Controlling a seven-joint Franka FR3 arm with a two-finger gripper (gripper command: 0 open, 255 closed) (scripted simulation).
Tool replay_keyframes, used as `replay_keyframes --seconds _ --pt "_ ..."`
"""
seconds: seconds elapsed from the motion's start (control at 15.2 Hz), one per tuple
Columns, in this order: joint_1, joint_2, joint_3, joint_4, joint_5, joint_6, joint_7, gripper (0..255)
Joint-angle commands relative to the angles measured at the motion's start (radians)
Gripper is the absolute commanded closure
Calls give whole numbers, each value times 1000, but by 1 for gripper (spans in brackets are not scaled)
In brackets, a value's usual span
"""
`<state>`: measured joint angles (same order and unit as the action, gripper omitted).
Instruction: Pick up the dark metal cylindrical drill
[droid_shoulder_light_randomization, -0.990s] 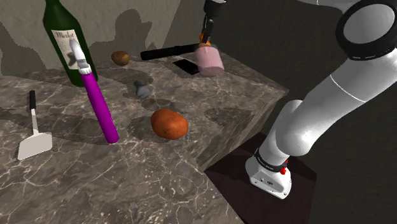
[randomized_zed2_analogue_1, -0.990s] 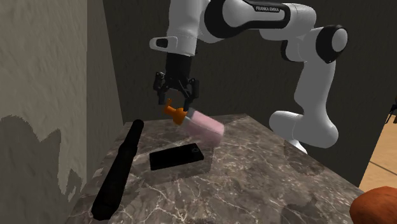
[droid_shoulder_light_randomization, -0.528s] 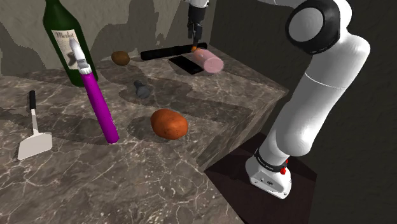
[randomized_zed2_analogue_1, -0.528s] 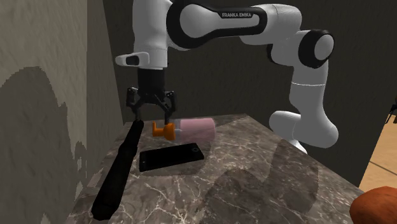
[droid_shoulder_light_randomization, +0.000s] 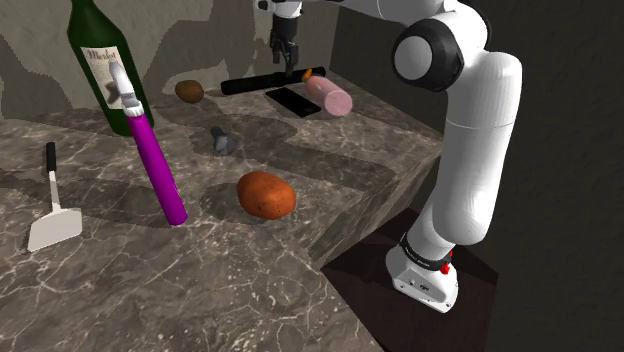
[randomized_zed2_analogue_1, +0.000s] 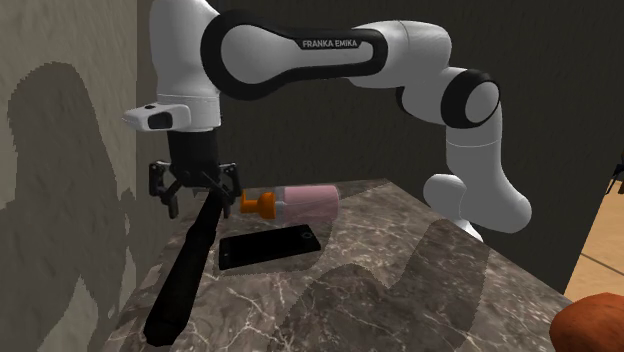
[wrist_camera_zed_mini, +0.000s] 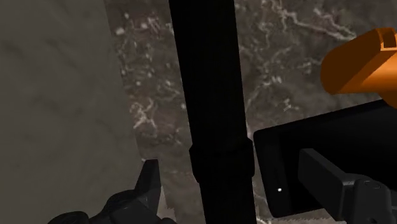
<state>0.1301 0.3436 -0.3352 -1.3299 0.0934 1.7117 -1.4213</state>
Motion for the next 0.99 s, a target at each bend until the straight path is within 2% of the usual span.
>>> replay_keyframes --seconds 0.0,0.4,0.46,0.92 --pt "1 1 1 -25 0 26 -6 0" --pt "6 -4 2 -81 -2 77 -5 0" --pt "5 -4 2 -80 -1 76 -6 255" --pt "5 -4 2 -80 -2 76 -6 255"
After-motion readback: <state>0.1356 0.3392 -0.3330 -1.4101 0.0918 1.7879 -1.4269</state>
